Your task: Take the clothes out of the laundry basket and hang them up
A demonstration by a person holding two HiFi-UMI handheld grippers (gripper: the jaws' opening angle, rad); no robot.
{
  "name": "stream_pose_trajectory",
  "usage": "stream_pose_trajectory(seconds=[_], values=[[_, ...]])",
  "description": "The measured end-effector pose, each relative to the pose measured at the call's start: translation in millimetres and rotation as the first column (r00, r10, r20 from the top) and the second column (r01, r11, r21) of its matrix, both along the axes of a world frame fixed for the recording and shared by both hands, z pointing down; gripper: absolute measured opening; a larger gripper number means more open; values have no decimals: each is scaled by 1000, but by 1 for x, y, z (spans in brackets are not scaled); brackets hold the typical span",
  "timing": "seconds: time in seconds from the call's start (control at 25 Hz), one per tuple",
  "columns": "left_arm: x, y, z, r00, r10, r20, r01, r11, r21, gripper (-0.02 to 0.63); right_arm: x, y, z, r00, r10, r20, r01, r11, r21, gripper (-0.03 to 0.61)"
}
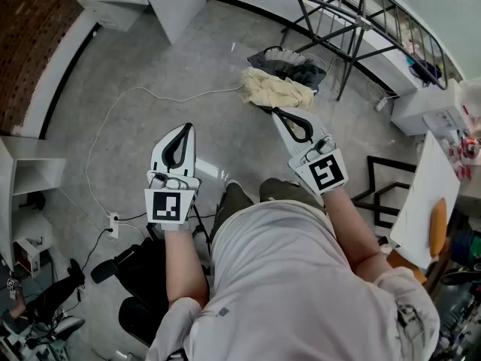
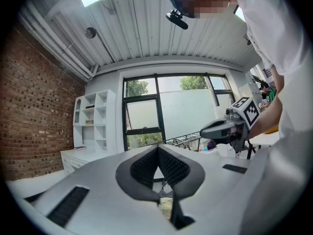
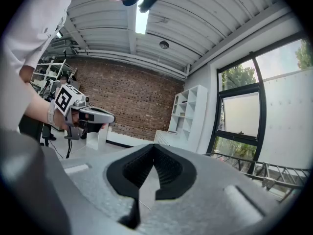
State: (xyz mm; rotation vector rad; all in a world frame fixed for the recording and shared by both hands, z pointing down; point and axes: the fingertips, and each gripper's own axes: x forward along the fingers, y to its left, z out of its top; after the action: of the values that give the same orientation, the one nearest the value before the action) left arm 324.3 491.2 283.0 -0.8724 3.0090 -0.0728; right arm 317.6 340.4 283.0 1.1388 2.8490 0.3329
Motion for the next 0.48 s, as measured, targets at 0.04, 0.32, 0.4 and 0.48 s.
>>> stream_pose_trajectory(seconds=[0.04,0.32,0.4,0.48], values=[[-1,2,2,1000,12,-2,-12,1000,-4,0,0,3,1,1000,9,-1,-9,1000,2,6],[-18,14,23,999,28,-43,-28,999,-18,0,-3,14,37,996,-43,-80,58,979,195,6],[-25,14,34,997,24,-67,-26,999,-27,0,-6,9,46,995,-33,-93,55,968,245,6],[-35,10,43,996,28,-84,-31,999,-38,1,-12,2,58,993,-16,-116,49,956,289,6]])
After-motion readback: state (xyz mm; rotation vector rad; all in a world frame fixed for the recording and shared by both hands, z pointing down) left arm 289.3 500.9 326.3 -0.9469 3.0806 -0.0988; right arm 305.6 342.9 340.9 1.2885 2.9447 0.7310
